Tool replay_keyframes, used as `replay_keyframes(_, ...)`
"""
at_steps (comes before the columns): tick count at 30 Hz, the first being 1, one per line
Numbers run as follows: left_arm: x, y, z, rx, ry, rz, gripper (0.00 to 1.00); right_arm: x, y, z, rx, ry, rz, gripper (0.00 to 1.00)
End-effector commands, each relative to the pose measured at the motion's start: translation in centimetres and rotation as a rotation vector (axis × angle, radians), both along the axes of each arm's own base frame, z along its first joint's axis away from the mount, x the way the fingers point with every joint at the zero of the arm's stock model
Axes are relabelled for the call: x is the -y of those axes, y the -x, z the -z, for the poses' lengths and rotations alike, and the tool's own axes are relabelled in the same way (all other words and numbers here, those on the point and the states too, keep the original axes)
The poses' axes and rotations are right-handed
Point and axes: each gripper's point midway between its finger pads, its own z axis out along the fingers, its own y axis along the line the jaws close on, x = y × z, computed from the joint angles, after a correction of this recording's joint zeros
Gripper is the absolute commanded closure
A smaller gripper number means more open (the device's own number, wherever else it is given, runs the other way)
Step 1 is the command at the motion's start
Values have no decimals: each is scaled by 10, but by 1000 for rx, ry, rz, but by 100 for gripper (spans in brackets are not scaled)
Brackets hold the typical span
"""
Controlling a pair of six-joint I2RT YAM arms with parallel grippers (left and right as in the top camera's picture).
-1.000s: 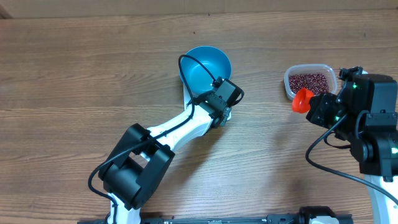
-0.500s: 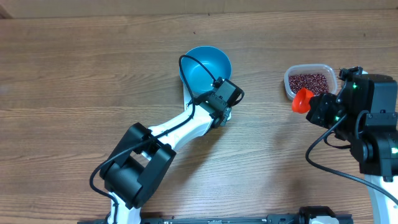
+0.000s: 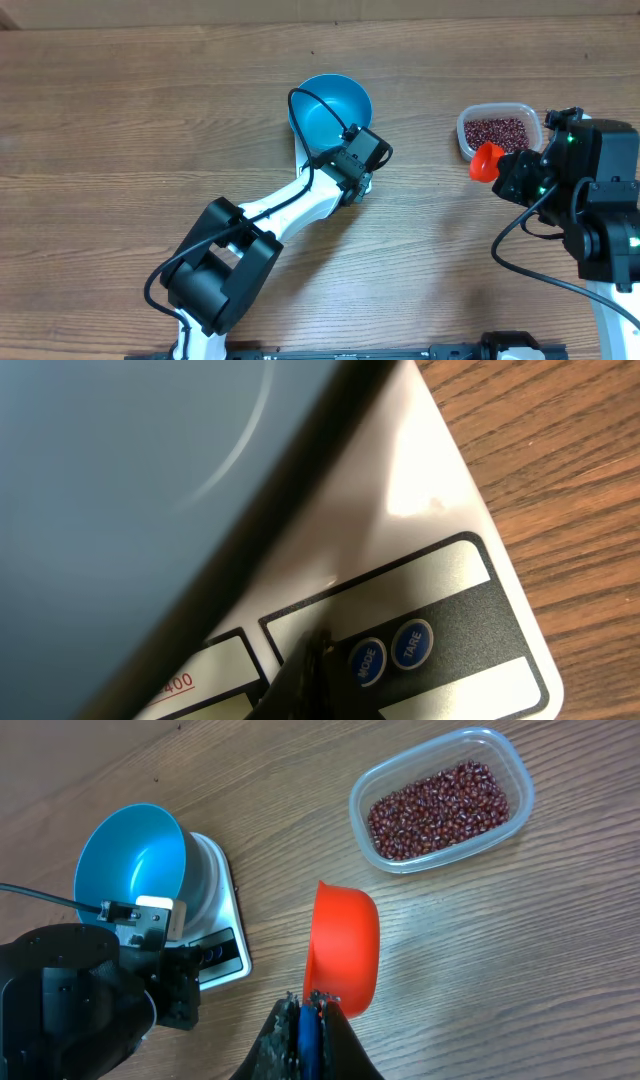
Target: Scoop item into bowl and weigh 150g on scale
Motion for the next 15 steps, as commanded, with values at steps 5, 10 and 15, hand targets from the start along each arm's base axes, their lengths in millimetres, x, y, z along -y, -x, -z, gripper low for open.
replay_keyframes(5,-3,6,18,-46,-26,24,96,2,-1,-7,18,10,5,96)
replay_keyframes(10,-2,7,18,-49,-24,25,96,2,-1,-7,18,10,5,96)
replay_keyframes(15,-2,9,25,-65,-28,28,96,2,-1,-7,19,10,6,96)
